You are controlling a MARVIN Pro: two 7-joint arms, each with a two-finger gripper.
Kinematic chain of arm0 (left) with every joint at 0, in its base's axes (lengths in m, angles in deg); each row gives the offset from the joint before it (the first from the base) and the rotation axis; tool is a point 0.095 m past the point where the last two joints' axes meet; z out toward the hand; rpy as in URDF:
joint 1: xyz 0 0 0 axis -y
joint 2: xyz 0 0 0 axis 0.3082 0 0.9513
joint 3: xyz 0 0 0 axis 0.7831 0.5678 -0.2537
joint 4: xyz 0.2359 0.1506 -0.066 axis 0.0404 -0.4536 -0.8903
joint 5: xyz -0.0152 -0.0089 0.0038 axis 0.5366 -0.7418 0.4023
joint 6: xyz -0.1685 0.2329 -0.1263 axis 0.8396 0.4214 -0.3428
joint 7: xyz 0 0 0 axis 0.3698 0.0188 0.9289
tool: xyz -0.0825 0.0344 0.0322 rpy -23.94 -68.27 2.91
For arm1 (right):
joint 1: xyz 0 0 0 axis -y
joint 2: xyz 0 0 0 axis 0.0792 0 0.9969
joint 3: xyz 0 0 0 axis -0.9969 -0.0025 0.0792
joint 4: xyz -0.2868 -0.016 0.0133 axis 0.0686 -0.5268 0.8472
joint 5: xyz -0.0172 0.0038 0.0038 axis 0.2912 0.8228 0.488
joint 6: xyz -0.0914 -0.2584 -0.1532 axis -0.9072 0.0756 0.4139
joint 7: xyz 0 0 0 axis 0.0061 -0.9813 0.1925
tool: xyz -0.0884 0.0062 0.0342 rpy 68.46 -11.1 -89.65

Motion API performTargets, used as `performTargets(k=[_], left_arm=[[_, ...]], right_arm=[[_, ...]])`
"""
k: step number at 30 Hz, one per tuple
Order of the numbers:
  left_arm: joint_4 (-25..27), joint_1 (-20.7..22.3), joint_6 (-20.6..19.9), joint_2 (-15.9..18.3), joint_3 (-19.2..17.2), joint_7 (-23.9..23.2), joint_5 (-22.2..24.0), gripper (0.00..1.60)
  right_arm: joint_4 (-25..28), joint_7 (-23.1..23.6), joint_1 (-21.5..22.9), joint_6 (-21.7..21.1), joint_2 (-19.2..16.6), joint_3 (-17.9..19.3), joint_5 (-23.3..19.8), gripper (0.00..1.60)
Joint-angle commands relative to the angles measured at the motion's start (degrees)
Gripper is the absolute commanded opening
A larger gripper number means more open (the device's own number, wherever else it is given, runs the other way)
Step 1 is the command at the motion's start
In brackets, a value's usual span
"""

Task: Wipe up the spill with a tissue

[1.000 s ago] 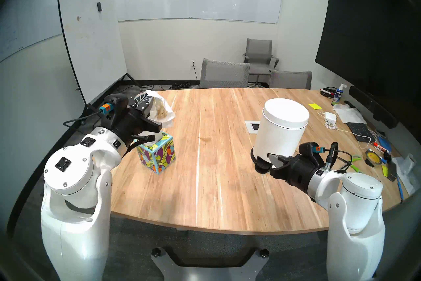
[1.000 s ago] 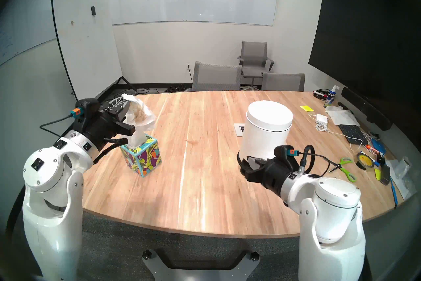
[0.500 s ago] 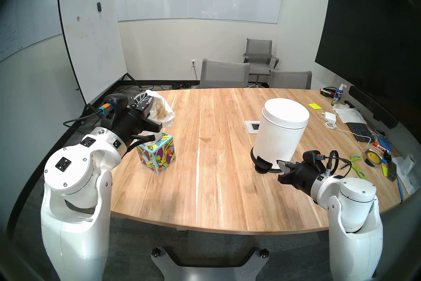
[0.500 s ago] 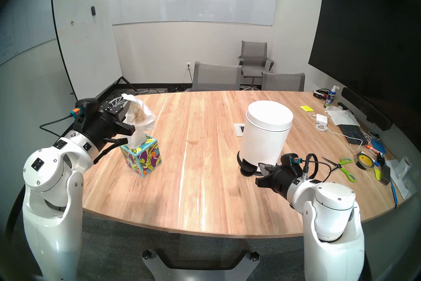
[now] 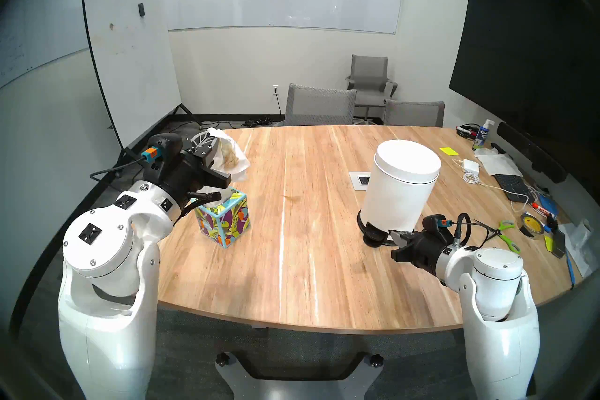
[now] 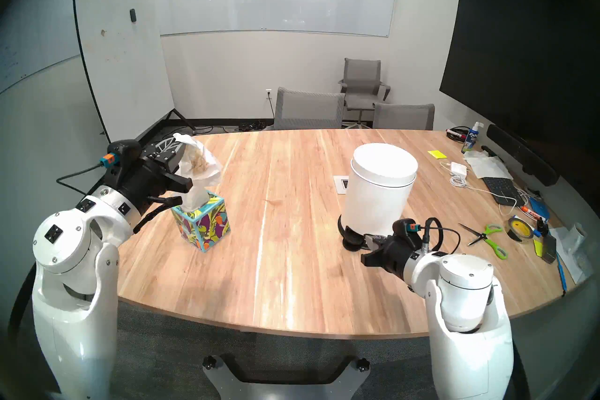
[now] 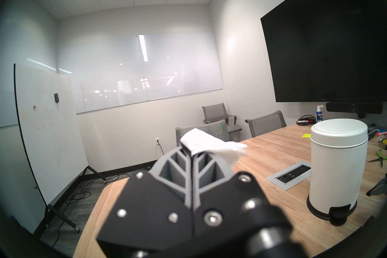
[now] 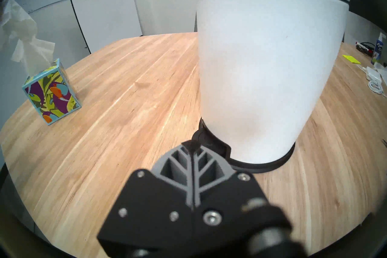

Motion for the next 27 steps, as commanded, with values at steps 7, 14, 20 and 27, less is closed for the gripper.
performTargets(k=[7, 14, 20, 27], left_arm=[[1.56, 0.08, 0.4, 0.19, 0.16, -0.11, -0.06, 0.0], [1.55, 0.08, 0.4, 0.21, 0.16, -0.08, -0.03, 0.0], [1.56, 0.07, 0.41, 0.24, 0.17, -0.06, -0.01, 0.0], [1.56, 0.06, 0.41, 0.28, 0.18, -0.02, 0.03, 0.0]], right_arm=[[-5.17, 1.75, 4.5, 2.31, -2.07, -0.61, 0.12, 0.0], [-7.15, 1.73, 6.17, 3.0, -2.56, -2.67, 1.17, 0.0], [-8.28, 2.29, 6.97, 3.19, -3.07, -3.05, 1.85, 0.0], [-11.19, 3.22, 9.23, 3.48, -4.21, -4.15, 2.95, 0.0]])
